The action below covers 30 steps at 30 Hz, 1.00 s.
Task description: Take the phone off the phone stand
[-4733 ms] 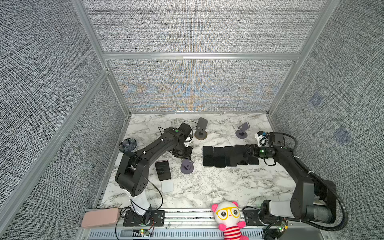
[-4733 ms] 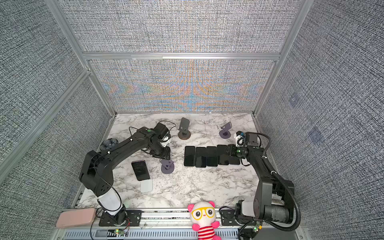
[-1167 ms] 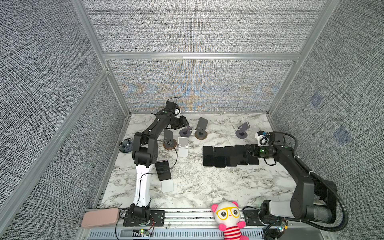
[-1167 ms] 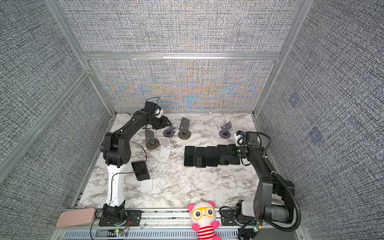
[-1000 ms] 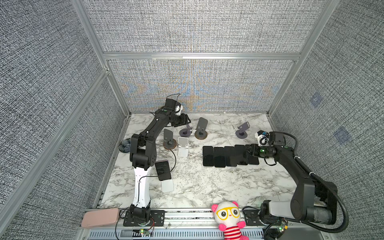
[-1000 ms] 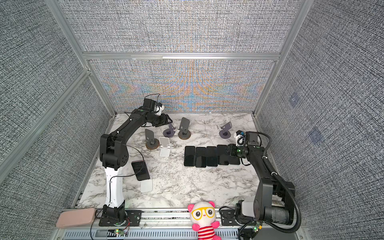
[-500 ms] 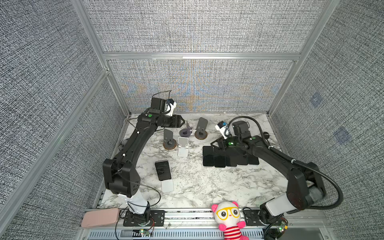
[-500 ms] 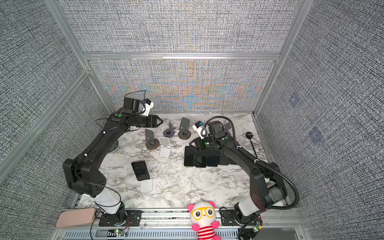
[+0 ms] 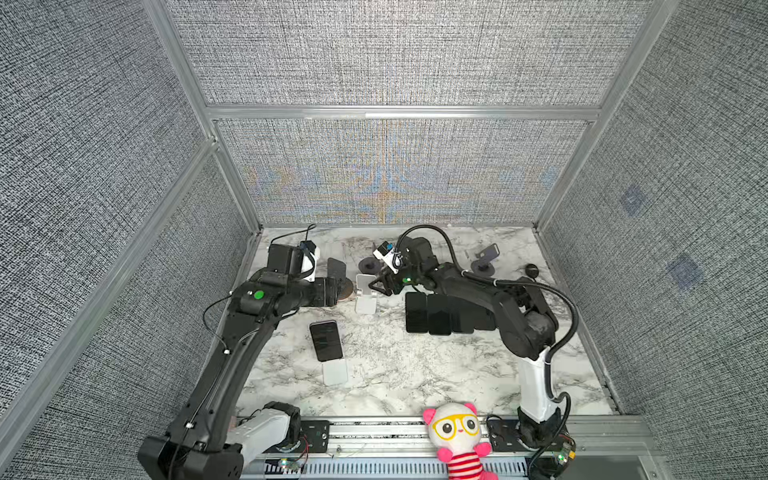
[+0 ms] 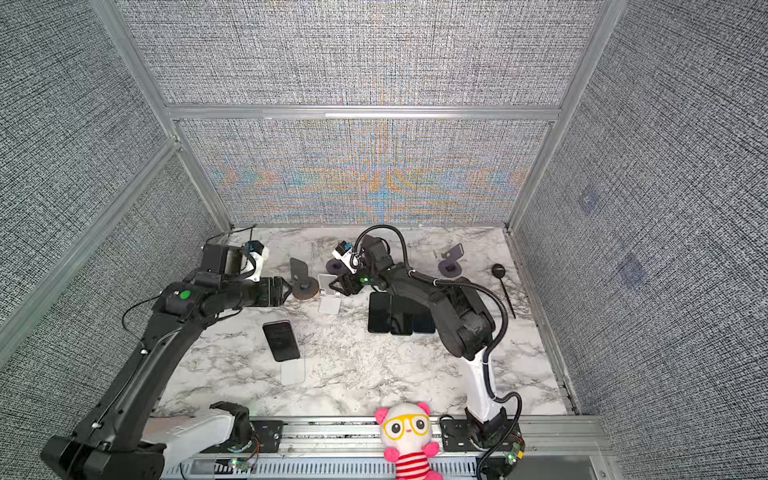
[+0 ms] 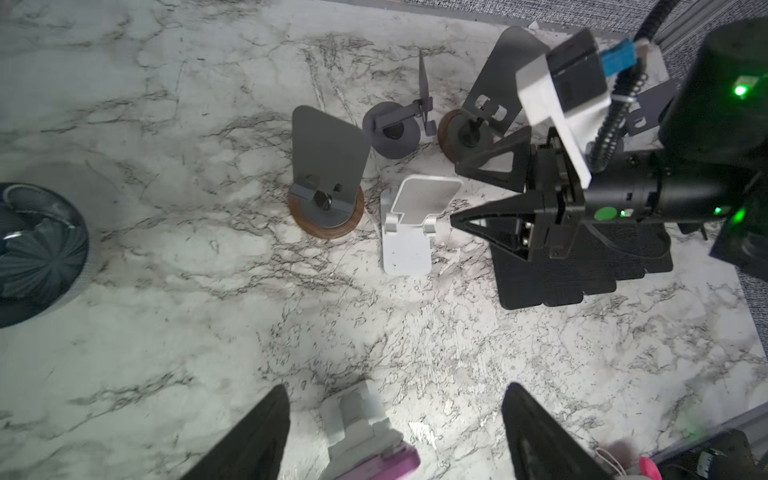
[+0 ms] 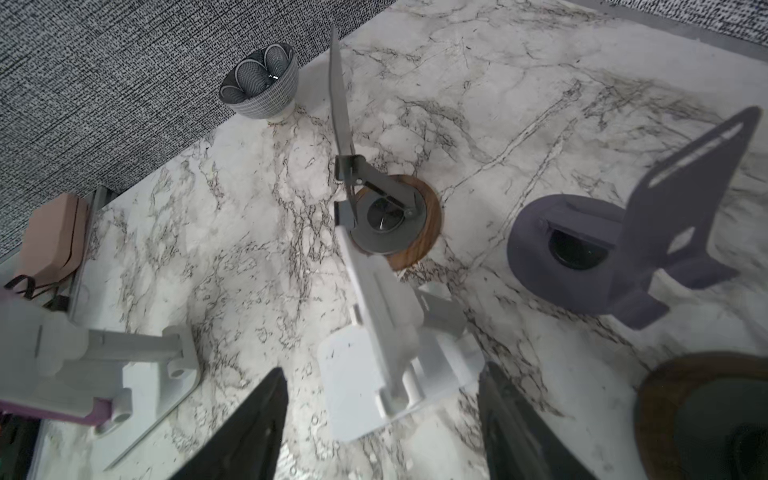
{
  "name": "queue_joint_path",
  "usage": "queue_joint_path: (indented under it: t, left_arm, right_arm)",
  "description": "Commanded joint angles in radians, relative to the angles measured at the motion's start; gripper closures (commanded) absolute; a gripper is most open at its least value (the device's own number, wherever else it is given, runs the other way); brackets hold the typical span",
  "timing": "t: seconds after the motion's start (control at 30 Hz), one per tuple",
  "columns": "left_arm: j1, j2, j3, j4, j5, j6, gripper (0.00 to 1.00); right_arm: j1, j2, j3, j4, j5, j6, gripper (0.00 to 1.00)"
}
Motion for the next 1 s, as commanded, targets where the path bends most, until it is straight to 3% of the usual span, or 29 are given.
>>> queue_joint_path:
  t: [0.0,0.13,0.3,0.33,0.53,0.7,0.83,0.97]
  left_arm:
    - [0.002,-0.019,-0.017,-0.079,-0.058,-0.006,0.17]
    - [0.004,-0.041,-0.044,-0.081,-0.068,-0.005,0.17]
    - [0.004,-0.046,-0.049,-0.073,-0.068,0.007,0.17]
    - [0.004,-0.042,-0.048,-0.07,-0.069,0.009,0.17]
    - [0.005,-0.021,-0.051,-0.037,-0.044,0.013,0.17]
    - [0.005,-0.022,-0.046,-0.036,-0.039,0.036,0.17]
    - [0.005,-0.008,-0.041,-0.05,-0.037,0.063,0.17]
    - [0.006,0.01,-0.035,-0.063,-0.082,0.071,0.17]
  right_arm:
    - [0.009,0.063,0.066,0.051,0.009,0.033,0.33]
    - [0.022,0.114,0.123,0.04,-0.002,0.041,0.44]
    - [0.024,0.091,0.102,0.043,-0.005,0.04,0.96]
    - [0.024,0.082,0.095,0.042,-0.004,0.039,1.0]
    - [0.022,-0.039,0.055,-0.028,0.002,0.01,1.0]
    - [-0.013,-0.276,-0.072,-0.135,0.039,-0.079,1.0]
    - [-0.097,-0.457,-0.175,-0.236,0.169,-0.136,1.0]
    - [-0.211,-0.53,-0.241,-0.245,0.29,-0.15,1.0]
